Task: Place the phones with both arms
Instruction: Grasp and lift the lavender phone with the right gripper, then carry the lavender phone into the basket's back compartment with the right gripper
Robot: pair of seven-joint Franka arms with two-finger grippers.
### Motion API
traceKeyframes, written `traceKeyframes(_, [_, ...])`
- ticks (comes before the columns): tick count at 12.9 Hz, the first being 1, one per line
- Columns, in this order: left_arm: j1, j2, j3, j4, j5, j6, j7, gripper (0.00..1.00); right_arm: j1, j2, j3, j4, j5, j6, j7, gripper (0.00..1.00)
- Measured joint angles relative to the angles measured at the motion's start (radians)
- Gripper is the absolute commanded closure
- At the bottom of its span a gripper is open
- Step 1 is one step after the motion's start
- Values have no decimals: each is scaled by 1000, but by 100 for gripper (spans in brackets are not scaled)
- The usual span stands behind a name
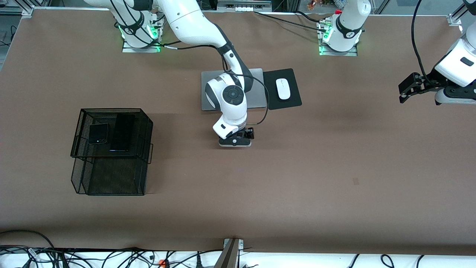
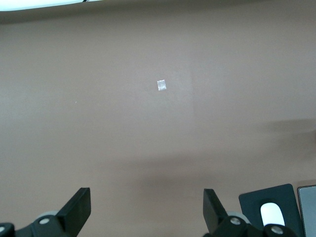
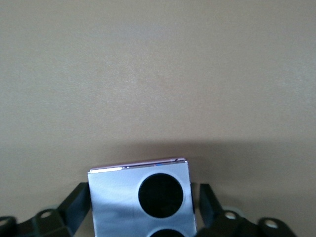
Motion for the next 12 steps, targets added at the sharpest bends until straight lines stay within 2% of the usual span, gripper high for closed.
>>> traceKeyframes(1, [0, 0, 0, 0, 0, 0, 0, 0, 0, 3, 0, 0, 0, 4, 0, 67])
traceKeyframes(2, [0, 0, 1, 0, 0, -3, 0, 0, 0, 3, -1, 0, 0, 6, 0, 86])
traceKeyframes(3, [1, 0, 2, 0, 0, -8, 0, 0, 0, 2, 0, 0, 0, 7, 0, 100])
traceKeyframes(8, [1, 0, 3, 1, 0, -17, 0, 0, -1, -4, -2, 9, 6, 3, -1, 100])
traceKeyframes(10, [0, 0, 2, 1, 0, -19, 0, 0, -4, -32, -12, 30, 6, -62, -1, 100])
traceKeyframes(12, [1, 0, 6, 1, 0, -21, 1, 0, -18, -85, -31, 72, 6, -182, -1, 100])
